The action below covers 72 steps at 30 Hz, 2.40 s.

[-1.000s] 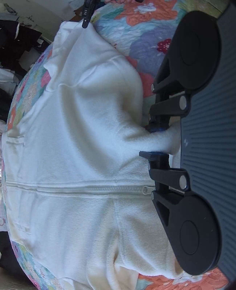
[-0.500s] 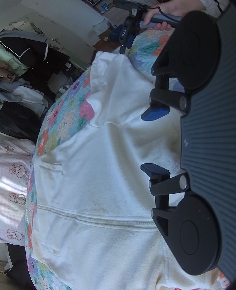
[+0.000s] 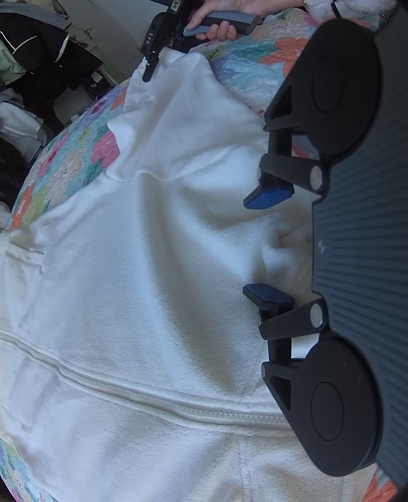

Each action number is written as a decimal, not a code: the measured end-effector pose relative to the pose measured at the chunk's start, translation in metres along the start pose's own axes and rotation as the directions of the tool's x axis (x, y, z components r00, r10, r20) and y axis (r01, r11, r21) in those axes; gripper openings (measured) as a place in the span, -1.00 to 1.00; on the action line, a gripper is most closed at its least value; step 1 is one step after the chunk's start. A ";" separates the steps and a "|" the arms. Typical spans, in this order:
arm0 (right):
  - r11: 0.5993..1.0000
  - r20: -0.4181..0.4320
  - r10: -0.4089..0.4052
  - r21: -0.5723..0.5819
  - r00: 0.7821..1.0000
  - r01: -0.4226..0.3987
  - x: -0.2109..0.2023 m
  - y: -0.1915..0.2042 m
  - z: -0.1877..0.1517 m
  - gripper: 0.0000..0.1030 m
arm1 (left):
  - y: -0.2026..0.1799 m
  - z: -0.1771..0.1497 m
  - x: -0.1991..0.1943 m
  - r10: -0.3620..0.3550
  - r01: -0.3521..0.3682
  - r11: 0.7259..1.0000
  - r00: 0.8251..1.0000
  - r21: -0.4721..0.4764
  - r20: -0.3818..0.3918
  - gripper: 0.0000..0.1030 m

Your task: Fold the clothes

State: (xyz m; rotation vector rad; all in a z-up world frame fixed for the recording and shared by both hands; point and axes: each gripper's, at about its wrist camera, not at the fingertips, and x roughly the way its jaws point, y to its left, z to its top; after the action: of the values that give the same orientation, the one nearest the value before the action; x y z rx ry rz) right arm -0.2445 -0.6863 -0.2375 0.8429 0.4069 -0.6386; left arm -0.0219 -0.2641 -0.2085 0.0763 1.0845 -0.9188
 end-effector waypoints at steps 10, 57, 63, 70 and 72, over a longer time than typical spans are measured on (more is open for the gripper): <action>0.955 0.280 -0.189 -0.172 0.941 0.243 -0.073 -0.013 0.051 -0.86 | -0.021 0.008 0.012 -0.075 0.078 0.993 0.997 0.088 -0.032 0.02; 0.836 -0.324 0.190 -0.442 0.927 -0.326 -0.032 0.240 -0.126 0.66 | 0.383 -0.009 -0.227 0.648 -0.434 0.656 0.743 -0.618 0.166 0.51; 0.669 -0.491 0.183 -0.573 0.852 -0.474 -0.003 0.316 -0.213 0.66 | 0.381 0.018 -0.200 0.616 -0.470 0.754 0.748 -0.458 0.246 0.76; 0.536 -0.521 0.042 -0.708 0.852 -0.460 0.018 0.332 -0.273 0.66 | 0.466 0.057 -0.187 0.718 -0.566 0.631 0.686 -0.531 0.121 -0.07; 0.519 -0.518 0.051 -0.717 0.854 -0.466 0.017 0.321 -0.277 0.69 | 0.483 0.063 -0.201 0.693 -0.518 0.640 0.708 -0.567 0.134 -0.64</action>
State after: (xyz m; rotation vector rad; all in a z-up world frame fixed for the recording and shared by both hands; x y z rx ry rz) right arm -0.0417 -0.3135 -0.2361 0.0830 0.8899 0.1098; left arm 0.3188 0.1372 -0.1963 -0.1312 0.8379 0.0062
